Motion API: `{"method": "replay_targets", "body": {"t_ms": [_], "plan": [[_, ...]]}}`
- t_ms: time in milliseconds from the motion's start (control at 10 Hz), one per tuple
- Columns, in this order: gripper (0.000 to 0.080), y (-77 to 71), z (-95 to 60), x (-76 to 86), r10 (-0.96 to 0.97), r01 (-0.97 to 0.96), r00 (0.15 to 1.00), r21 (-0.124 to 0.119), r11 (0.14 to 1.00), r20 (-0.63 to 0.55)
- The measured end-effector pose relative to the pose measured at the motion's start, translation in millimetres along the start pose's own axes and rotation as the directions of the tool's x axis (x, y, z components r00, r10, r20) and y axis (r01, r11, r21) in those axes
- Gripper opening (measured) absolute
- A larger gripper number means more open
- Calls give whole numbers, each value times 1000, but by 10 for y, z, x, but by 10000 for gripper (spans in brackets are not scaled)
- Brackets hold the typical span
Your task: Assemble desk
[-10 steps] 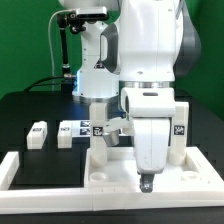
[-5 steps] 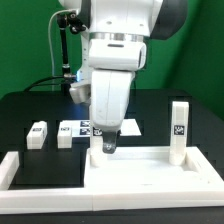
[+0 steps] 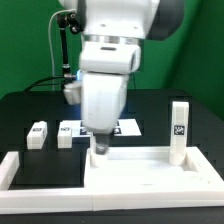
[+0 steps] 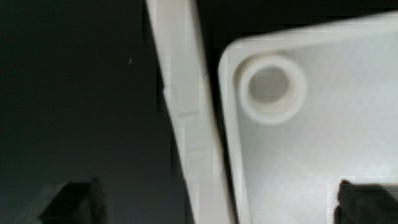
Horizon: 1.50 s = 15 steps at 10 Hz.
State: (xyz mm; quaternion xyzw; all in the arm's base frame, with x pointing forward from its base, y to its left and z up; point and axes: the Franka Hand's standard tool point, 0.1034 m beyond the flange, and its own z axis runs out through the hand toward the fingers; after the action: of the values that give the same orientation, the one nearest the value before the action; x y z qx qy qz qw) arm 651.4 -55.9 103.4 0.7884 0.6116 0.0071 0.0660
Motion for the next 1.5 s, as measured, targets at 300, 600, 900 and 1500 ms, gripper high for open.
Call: {"method": "replay_targets", "body": {"t_ms": [300,600,900,1500], "plan": [[649,10,-148,-513,116,-117,993,41,992,24],[649,72,-276,-829,339,-340,940,64,938,33],[649,60,-261,-808,542,-544,839,65,837,38],[649,-534,-44,-1269,915,-929,362,155,337,178]]}}
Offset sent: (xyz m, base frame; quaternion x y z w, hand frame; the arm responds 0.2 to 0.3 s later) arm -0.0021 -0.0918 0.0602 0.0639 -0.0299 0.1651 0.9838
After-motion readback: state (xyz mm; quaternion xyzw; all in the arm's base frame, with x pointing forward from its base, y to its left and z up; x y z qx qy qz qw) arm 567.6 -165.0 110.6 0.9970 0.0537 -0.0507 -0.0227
